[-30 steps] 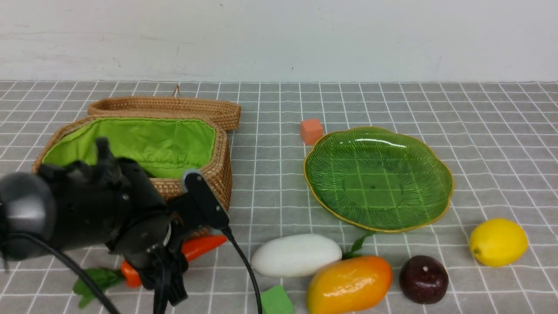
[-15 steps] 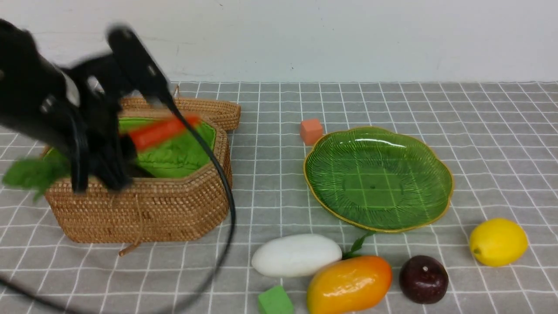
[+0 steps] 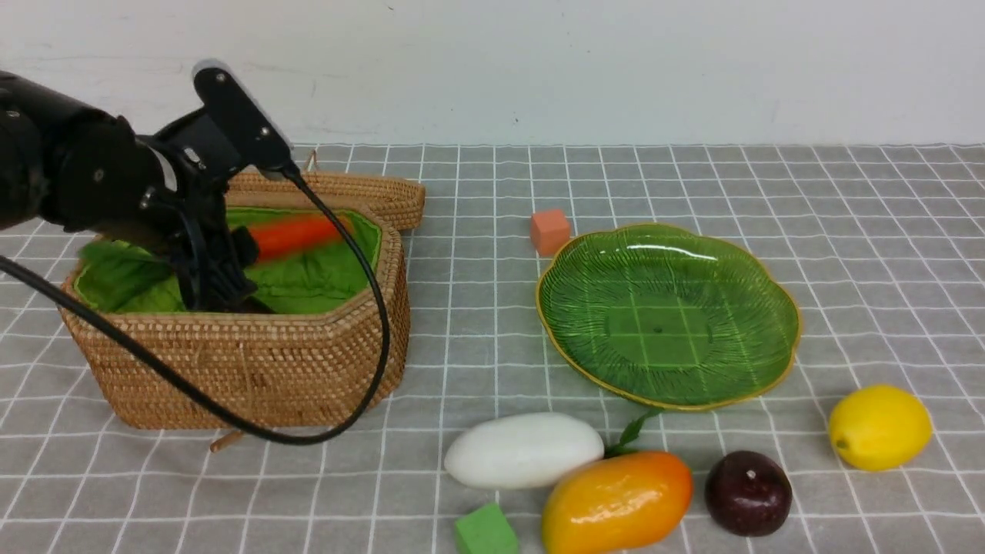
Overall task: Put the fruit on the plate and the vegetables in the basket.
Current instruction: Use the left arm to grab a carrot and put it into the left basket, then take a daikon with your left arm and place it on the basket on the left.
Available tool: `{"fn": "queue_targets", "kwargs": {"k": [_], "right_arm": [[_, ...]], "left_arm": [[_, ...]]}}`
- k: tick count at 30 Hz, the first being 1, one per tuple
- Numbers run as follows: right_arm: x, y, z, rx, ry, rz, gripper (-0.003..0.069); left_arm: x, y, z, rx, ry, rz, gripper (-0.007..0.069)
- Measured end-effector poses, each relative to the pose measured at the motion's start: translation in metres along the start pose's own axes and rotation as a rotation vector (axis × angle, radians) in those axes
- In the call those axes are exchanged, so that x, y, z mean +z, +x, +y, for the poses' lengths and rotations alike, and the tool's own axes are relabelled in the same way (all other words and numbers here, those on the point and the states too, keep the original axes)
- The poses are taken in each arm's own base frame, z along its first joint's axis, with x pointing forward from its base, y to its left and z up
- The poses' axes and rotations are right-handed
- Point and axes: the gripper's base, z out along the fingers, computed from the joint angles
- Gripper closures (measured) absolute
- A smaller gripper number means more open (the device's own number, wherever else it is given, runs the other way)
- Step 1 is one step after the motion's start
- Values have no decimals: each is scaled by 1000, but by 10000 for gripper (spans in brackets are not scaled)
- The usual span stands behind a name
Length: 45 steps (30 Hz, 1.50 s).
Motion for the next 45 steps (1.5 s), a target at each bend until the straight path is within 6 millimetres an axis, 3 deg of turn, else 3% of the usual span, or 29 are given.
{"fn": "queue_targets", "kwargs": {"k": [3, 8, 11, 13, 15, 17, 20, 23, 30, 37, 45], "right_arm": [[0, 0, 0, 0, 0, 0, 415], [0, 0, 0, 0, 0, 0, 415], [0, 0, 0, 0, 0, 0, 415], [0, 0, 0, 0, 0, 0, 415], [0, 0, 0, 0, 0, 0, 415], [0, 0, 0, 0, 0, 0, 415], [0, 0, 0, 0, 0, 0, 415], [0, 0, 0, 0, 0, 0, 415], [0, 0, 0, 0, 0, 0, 415], [0, 0, 0, 0, 0, 0, 415], [0, 0, 0, 0, 0, 0, 415]], "left_arm": [[-7, -1, 2, -5, -4, -4, -33], [-35, -9, -9, 2, 40, 8, -27], [-60, -30, -43, 2, 171, -26, 26], [-69, -50, -80, -46, 314, -69, 78], [-70, -57, -95, -90, 374, -73, 96], [-65, -71, -126, -170, 495, -33, 120], [-54, -83, -146, -164, 566, 57, 122], [-38, -96, -154, -161, 616, 187, 111], [-7, -118, -165, -83, 652, 261, 44], [16, -111, -189, 94, 715, 317, 18], [33, -117, -187, 103, 612, 227, 19]]}}
